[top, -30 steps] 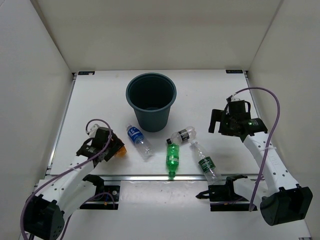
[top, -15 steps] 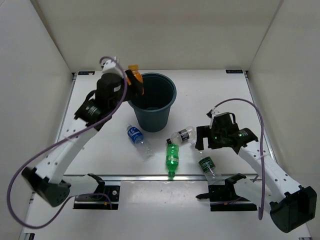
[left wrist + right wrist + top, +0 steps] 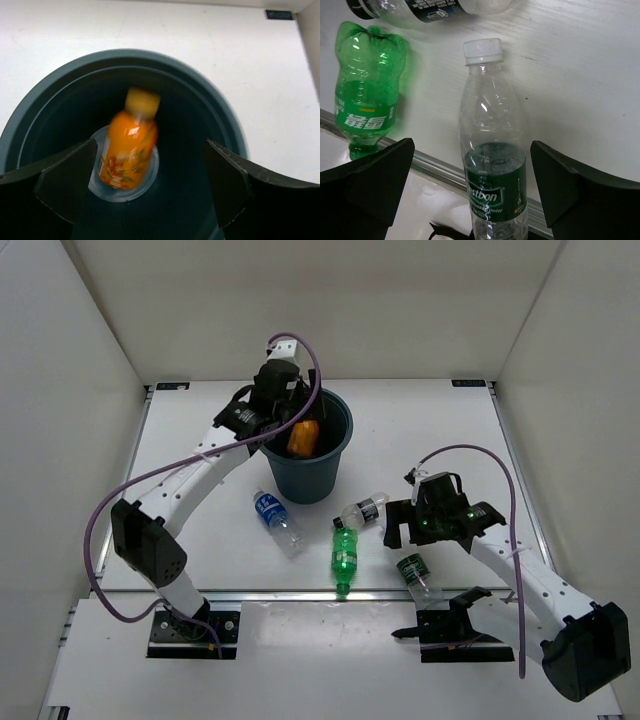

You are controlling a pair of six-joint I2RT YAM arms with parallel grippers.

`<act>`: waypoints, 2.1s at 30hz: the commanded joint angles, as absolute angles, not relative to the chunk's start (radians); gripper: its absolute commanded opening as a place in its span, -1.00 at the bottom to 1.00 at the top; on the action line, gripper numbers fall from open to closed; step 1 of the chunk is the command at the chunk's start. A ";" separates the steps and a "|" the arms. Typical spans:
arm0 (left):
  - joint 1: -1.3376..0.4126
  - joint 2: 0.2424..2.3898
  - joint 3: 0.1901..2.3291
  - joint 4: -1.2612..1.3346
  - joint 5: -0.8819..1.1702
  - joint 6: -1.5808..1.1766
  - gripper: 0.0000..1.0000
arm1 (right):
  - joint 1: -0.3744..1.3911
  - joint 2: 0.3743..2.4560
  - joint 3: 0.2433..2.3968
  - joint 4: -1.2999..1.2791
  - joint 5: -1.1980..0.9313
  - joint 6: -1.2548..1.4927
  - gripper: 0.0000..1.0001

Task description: Put the plastic bottles in the bin

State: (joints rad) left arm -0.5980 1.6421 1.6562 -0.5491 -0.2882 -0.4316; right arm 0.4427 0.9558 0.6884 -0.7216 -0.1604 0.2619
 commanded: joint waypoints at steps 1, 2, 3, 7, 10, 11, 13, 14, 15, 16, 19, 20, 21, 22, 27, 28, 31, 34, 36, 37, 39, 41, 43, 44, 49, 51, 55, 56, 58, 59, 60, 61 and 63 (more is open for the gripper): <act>-0.607 1.582 1.770 -0.571 -0.281 -0.384 0.97 | 0.437 0.999 0.666 -0.654 -0.178 0.250 0.98; -0.614 1.563 1.772 -0.575 -0.294 -0.364 0.98 | 0.436 1.017 0.644 -0.637 -0.182 0.247 0.97; -0.621 1.530 1.750 -0.563 -0.319 -0.348 0.98 | 0.436 1.028 0.640 -0.618 -0.178 0.250 0.98; -0.608 1.393 1.665 -0.581 -0.322 -0.350 0.97 | 0.422 1.075 0.617 -0.583 -0.156 0.267 0.92; -0.566 1.224 1.465 -0.566 -0.356 -0.400 0.97 | 0.417 1.110 0.609 -0.565 -0.158 0.264 0.74; -0.554 1.157 1.381 -0.574 -0.342 -0.417 0.97 | 0.419 1.115 0.604 -0.560 -0.144 0.264 0.61; -0.491 1.039 1.264 -0.598 -0.307 -0.468 0.97 | 0.410 1.138 0.601 -0.557 -0.147 0.271 0.35; -0.468 1.008 1.190 -0.615 -0.299 -0.488 0.98 | 0.397 1.144 0.609 -0.561 -0.140 0.264 0.21; -0.445 0.956 1.128 -0.633 -0.302 -0.517 0.97 | 0.376 1.150 0.609 -0.574 -0.135 0.264 0.14; -0.414 0.907 1.097 -0.644 -0.301 -0.544 0.97 | 0.364 1.149 0.618 -0.578 -0.140 0.268 -0.03; -0.347 0.818 0.994 -0.696 -0.284 -0.578 0.97 | 0.299 1.117 0.638 -0.598 -0.143 0.265 -0.51; -0.338 0.801 0.958 -0.709 -0.272 -0.589 0.98 | 0.276 1.085 0.647 -0.607 -0.141 0.259 -0.60; -0.321 0.766 0.919 -0.698 -0.275 -0.610 0.96 | 0.246 1.057 0.653 -0.606 -0.138 0.259 -0.62; -0.327 0.744 0.899 -0.699 -0.256 -0.618 0.97 | 0.221 1.045 0.666 -0.606 -0.152 0.255 -0.63; -0.351 0.750 0.781 -0.678 -0.183 -0.679 0.97 | 0.134 0.970 0.802 -0.647 -0.164 0.198 -0.73; -0.354 0.744 0.749 -0.657 -0.154 -0.695 0.98 | 0.123 0.979 0.871 -0.640 -0.179 0.187 -0.73; -0.359 0.735 0.671 -0.629 -0.101 -0.744 0.98 | 0.175 1.057 1.076 -0.615 -0.183 0.158 -0.80; -0.357 0.707 0.602 -0.618 -0.077 -0.784 0.97 | 0.312 1.187 1.326 -0.533 -0.112 0.120 -0.77; -0.351 0.687 0.582 -0.633 -0.072 -0.802 0.98 | 0.379 1.270 1.461 -0.439 -0.063 0.077 -0.80; -0.362 0.681 0.574 -0.637 -0.075 -0.810 0.98 | 0.414 1.317 1.542 -0.407 -0.070 0.063 -0.79; -0.362 0.661 0.549 -0.643 -0.063 -0.819 0.96 | 0.469 1.397 1.661 -0.289 -0.089 0.042 -0.81; -0.365 0.646 0.534 -0.655 -0.064 -0.834 0.97 | 0.520 1.488 1.736 -0.175 -0.164 0.041 -0.81; -0.365 0.623 0.529 -0.676 -0.072 -0.856 0.97 | 0.549 1.543 1.770 -0.075 -0.216 0.044 -0.81; -0.364 0.606 0.529 -0.690 -0.077 -0.864 0.98 | 0.567 1.566 1.804 -0.052 -0.216 0.044 -0.79; -0.364 0.546 0.543 -0.761 -0.106 -0.871 0.98 | 0.609 1.735 1.910 -0.037 -0.259 0.069 -0.69; -0.365 0.548 0.552 -0.793 -0.121 -0.861 0.98 | 0.612 1.772 1.925 -0.040 -0.284 0.086 -0.65; -0.361 0.592 0.572 -0.782 -0.100 -0.836 0.97 | 0.609 1.807 1.936 -0.057 -0.311 0.121 -0.30; -0.370 0.618 0.575 -0.772 -0.088 -0.833 0.97 | 0.609 1.790 1.928 -0.045 -0.316 0.115 -0.03; -0.393 0.659 0.594 -0.733 -0.089 -0.825 0.97 | 0.608 1.743 1.872 -0.019 -0.301 0.097 0.45; -0.402 0.685 0.595 -0.727 -0.101 -0.821 0.97 | 0.607 1.733 1.850 -0.008 -0.287 0.089 0.69; -0.402 0.704 0.619 -0.718 -0.107 -0.819 0.97 | 0.603 1.709 1.812 -0.006 -0.284 0.084 0.91; -0.408 0.736 0.649 -0.712 -0.129 -0.812 0.98 | 0.603 1.682 1.793 0.015 -0.273 0.087 0.99; -0.408 0.781 0.679 -0.686 -0.127 -0.789 0.97 | 0.594 1.637 1.752 0.020 -0.279 0.100 0.98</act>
